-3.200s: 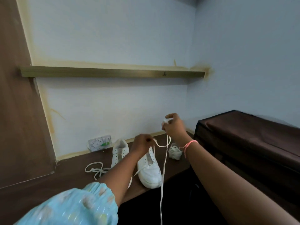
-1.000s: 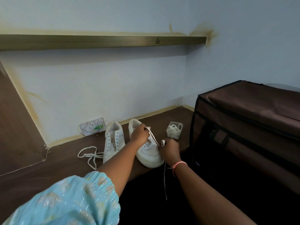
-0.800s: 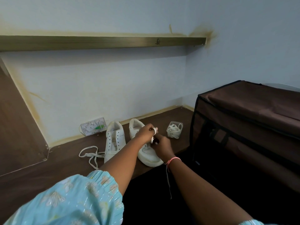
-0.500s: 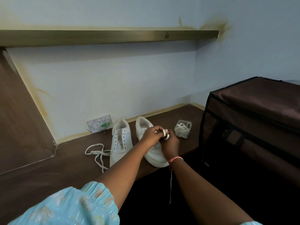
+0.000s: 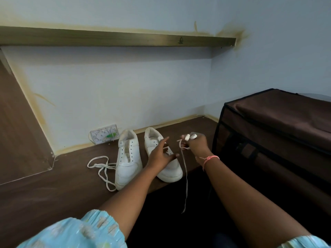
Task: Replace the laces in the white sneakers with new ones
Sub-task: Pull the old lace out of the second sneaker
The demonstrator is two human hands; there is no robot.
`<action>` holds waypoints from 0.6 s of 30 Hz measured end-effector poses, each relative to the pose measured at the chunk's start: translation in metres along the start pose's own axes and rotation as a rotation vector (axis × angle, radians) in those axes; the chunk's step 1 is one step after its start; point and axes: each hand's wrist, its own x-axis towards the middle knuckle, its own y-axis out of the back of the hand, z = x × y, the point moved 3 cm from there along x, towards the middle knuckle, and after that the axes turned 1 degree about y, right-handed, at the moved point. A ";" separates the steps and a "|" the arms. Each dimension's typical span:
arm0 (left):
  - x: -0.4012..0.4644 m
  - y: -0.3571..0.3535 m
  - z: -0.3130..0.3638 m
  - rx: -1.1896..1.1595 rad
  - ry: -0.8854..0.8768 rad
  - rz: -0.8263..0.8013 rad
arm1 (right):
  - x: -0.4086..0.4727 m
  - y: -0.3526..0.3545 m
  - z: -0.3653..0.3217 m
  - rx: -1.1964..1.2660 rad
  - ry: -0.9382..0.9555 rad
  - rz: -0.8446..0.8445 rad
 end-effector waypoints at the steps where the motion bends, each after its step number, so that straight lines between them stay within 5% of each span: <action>1: 0.001 0.001 0.011 -0.012 -0.003 -0.037 | -0.008 -0.005 -0.015 -0.002 0.017 -0.040; 6: -0.010 0.013 0.056 0.065 -0.051 -0.213 | -0.050 -0.042 -0.107 0.108 0.241 -0.196; 9: -0.025 0.045 0.055 -0.063 0.067 -0.176 | -0.066 -0.048 -0.153 0.214 0.365 -0.105; 14: -0.039 0.144 0.018 -0.278 0.329 0.142 | -0.065 -0.051 -0.150 0.274 0.313 0.070; 18: -0.045 0.209 0.010 -0.559 0.361 0.426 | -0.060 -0.093 -0.116 0.134 0.212 -0.037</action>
